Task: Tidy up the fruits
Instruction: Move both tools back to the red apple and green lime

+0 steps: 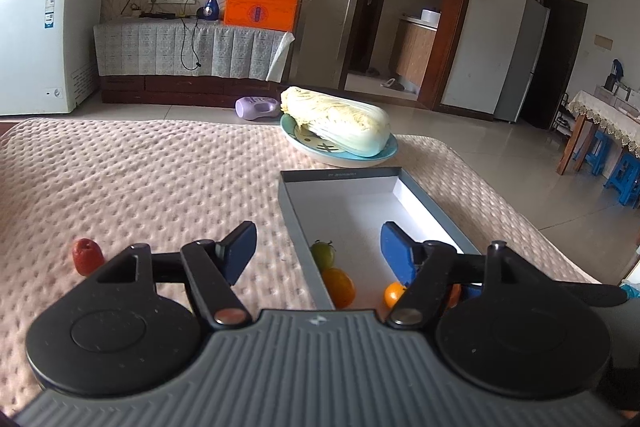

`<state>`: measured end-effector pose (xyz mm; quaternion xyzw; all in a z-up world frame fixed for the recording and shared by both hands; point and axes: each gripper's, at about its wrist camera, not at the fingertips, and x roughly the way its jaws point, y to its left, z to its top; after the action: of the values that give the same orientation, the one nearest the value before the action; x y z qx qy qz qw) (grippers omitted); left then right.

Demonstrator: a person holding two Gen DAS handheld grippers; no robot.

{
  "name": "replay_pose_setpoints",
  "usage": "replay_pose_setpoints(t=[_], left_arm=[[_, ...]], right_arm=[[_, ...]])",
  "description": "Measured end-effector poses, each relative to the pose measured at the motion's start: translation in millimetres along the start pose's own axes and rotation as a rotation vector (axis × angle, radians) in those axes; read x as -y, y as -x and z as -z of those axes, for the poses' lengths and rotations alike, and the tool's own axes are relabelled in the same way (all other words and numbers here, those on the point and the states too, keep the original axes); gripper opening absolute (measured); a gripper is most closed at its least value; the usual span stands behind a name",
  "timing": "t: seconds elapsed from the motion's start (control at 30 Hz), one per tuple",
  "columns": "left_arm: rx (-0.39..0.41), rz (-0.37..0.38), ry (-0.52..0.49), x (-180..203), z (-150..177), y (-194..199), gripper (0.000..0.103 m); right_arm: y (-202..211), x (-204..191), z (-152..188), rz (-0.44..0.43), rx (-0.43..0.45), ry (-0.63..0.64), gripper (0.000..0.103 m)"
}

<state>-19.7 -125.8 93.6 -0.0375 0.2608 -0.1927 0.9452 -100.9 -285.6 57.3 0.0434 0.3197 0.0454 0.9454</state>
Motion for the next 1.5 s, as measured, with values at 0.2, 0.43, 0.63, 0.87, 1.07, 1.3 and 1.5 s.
replay_pose_setpoints(t=[0.2, 0.43, 0.63, 0.87, 1.07, 1.3, 1.5], left_arm=[[0.004, -0.027, 0.009, -18.2, -1.8, 9.6, 0.074], [0.011, -0.052, 0.02, -36.4, -3.6, 19.6, 0.074], [0.011, -0.066, 0.027, -45.2, -3.6, 24.2, 0.074], [0.007, -0.084, 0.03, -51.3, -2.5, 24.8, 0.074], [0.006, -0.104, 0.036, -59.4, -3.0, 26.7, 0.074], [0.005, -0.131, 0.044, -73.0, -3.4, 30.4, 0.074], [0.009, -0.157, 0.052, -86.6, -2.9, 36.0, 0.074]], right_arm=[[-7.9, -3.5, -0.7, 0.027, -0.008, -0.014, 0.042], [-11.5, -8.0, -1.0, 0.052, -0.002, -0.023, 0.047], [-10.8, -10.8, -2.0, 0.053, 0.025, -0.034, 0.049], [-7.1, -17.0, -5.6, 0.029, 0.055, -0.033, 0.049], [-1.3, -27.2, -9.5, -0.006, 0.089, -0.023, 0.049], [0.8, -42.0, -11.8, -0.061, 0.115, 0.001, 0.049], [-3.2, -60.4, -9.5, -0.115, 0.112, 0.052, 0.049]])
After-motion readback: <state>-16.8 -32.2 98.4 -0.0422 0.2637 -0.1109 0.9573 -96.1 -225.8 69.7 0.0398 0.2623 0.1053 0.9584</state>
